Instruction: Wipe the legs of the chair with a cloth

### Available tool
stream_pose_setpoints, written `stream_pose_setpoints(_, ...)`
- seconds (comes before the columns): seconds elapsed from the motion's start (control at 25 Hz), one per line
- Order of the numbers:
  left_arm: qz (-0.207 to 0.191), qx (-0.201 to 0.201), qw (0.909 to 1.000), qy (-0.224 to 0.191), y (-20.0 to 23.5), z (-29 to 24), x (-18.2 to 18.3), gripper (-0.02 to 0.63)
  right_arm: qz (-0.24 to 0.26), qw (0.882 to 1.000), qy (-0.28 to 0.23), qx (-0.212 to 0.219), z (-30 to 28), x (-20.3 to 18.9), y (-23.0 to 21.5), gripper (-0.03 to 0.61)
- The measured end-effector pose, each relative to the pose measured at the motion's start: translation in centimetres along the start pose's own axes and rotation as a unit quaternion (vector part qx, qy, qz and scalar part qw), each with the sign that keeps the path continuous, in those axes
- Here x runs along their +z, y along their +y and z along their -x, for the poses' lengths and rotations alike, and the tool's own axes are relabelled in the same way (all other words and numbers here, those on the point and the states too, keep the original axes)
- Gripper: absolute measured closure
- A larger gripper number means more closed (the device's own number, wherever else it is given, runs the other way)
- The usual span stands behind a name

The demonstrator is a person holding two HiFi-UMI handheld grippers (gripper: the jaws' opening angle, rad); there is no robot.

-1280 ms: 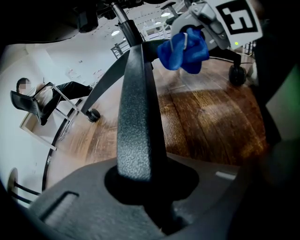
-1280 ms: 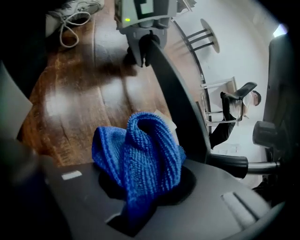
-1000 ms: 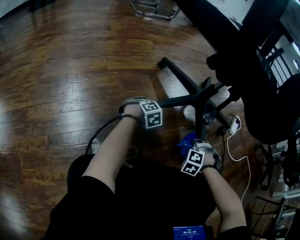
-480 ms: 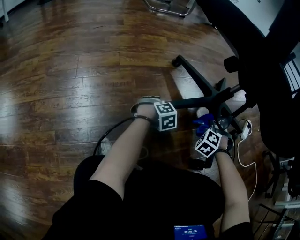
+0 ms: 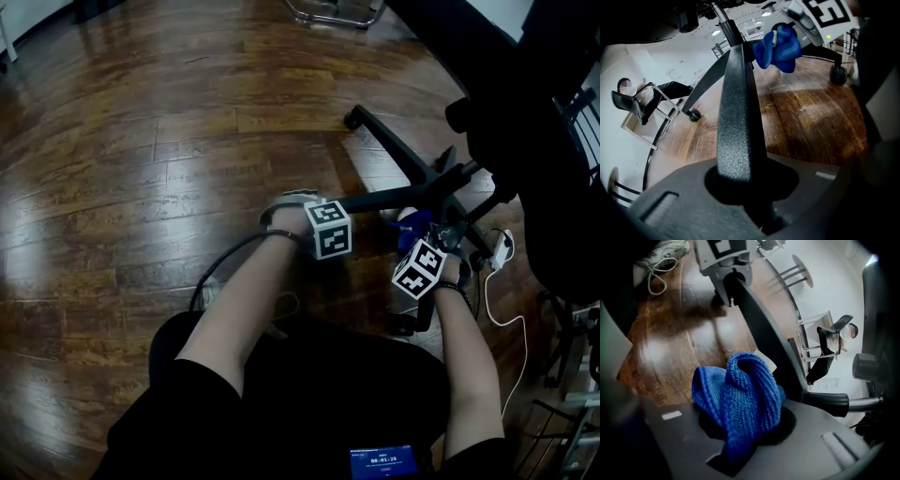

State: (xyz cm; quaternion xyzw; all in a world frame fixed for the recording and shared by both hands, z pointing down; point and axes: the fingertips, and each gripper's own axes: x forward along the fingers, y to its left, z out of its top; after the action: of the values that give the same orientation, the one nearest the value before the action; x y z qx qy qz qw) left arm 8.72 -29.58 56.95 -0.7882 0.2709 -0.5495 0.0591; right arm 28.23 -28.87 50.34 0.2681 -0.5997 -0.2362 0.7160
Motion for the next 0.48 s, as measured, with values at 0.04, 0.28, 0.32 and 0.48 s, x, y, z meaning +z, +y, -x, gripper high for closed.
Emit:
stream_pose_setpoints(0.04,0.0,-0.001,1.0,0.0,-0.1,0.0,0.0,0.555,0.009,1.0,0.002,0.015,0.6,-0.3,1.4,0.497)
stream_pose_setpoints(0.28,0.004,0.0,1.0,0.005,0.1,-0.1,-0.2,0.555,0.053,0.992,0.003,0.118,5.2,-2.5,11.2,0.497)
stream_pose_setpoints(0.32,0.005,0.0,1.0,0.006,0.1,-0.1,-0.2,0.554,0.062,0.989,0.005,0.134,5.8,-2.9,12.6,0.497)
stream_pose_setpoints(0.48,0.007,0.001,0.9999,0.009,0.0,-0.2,-0.1,0.555,0.066,0.987,0.009,0.149,6.0,-3.5,13.7,0.497)
